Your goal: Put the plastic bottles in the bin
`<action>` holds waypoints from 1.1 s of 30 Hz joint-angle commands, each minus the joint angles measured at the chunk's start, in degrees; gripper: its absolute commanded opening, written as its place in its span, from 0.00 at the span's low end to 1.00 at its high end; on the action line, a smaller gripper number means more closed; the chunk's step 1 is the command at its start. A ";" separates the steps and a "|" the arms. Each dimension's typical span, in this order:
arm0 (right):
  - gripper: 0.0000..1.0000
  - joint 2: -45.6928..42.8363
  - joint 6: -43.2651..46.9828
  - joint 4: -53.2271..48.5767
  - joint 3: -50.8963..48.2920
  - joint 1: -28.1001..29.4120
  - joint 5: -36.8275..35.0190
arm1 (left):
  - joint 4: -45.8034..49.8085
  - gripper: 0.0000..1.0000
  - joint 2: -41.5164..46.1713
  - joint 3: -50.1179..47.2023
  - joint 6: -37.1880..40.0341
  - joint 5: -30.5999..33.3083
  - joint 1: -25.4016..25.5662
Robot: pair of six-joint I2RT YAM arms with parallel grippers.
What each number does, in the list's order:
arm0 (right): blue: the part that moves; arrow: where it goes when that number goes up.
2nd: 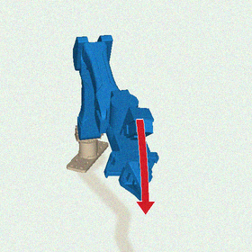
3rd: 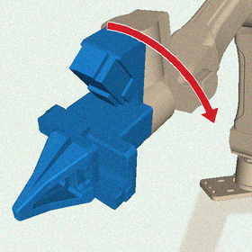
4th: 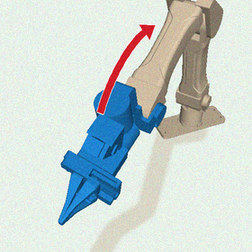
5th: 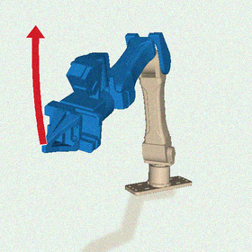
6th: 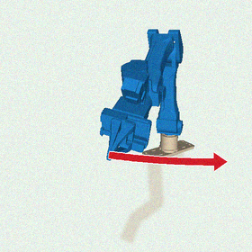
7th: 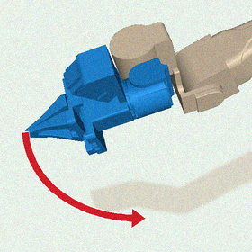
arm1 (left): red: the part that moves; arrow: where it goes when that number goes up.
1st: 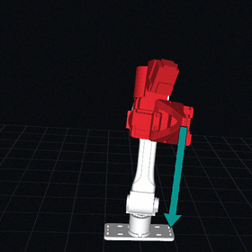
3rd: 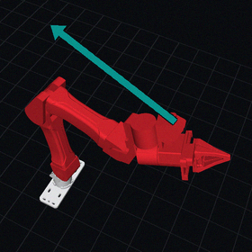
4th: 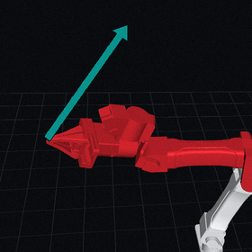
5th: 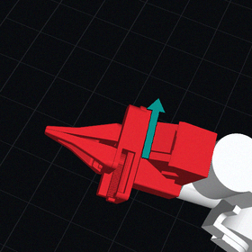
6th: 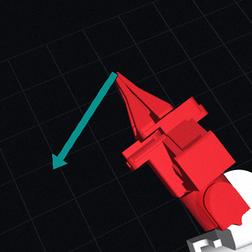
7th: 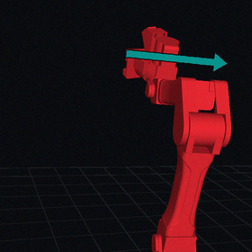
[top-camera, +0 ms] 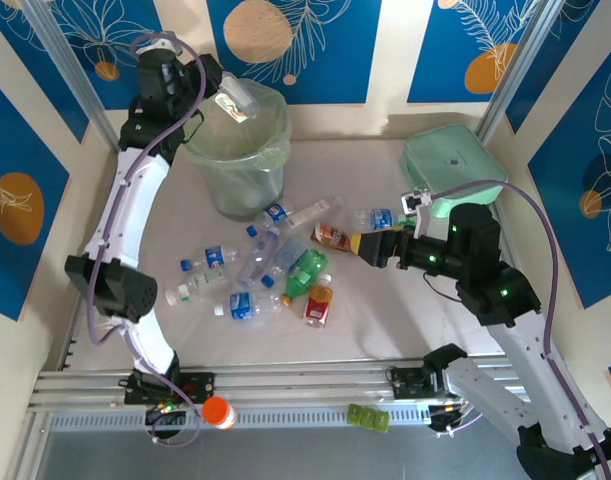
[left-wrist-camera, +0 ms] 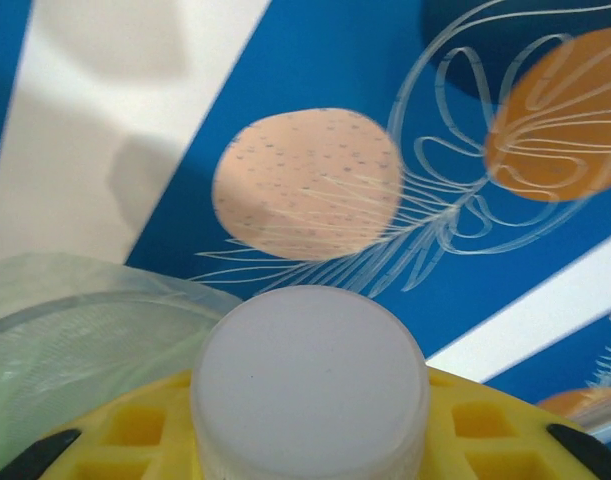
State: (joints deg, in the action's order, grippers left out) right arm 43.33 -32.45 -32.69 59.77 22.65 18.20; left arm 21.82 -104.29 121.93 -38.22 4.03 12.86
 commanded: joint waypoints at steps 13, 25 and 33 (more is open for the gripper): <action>0.95 2.11 -3.15 2.19 -3.83 -0.68 -1.78 | 13.33 0.04 -16.11 10.28 -7.11 -2.27 -0.38; 0.95 3.03 -3.06 2.94 -5.62 -0.07 -2.60 | 15.09 0.42 -22.42 10.26 -13.24 -8.90 -0.38; 0.95 3.07 -2.45 1.69 -3.93 0.35 -3.13 | 15.18 0.61 -19.88 10.43 -12.24 -8.84 -0.30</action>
State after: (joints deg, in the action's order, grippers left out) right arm 46.74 -35.20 -30.48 54.63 22.59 15.51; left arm 36.49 -126.58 130.26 -50.72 -3.44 12.86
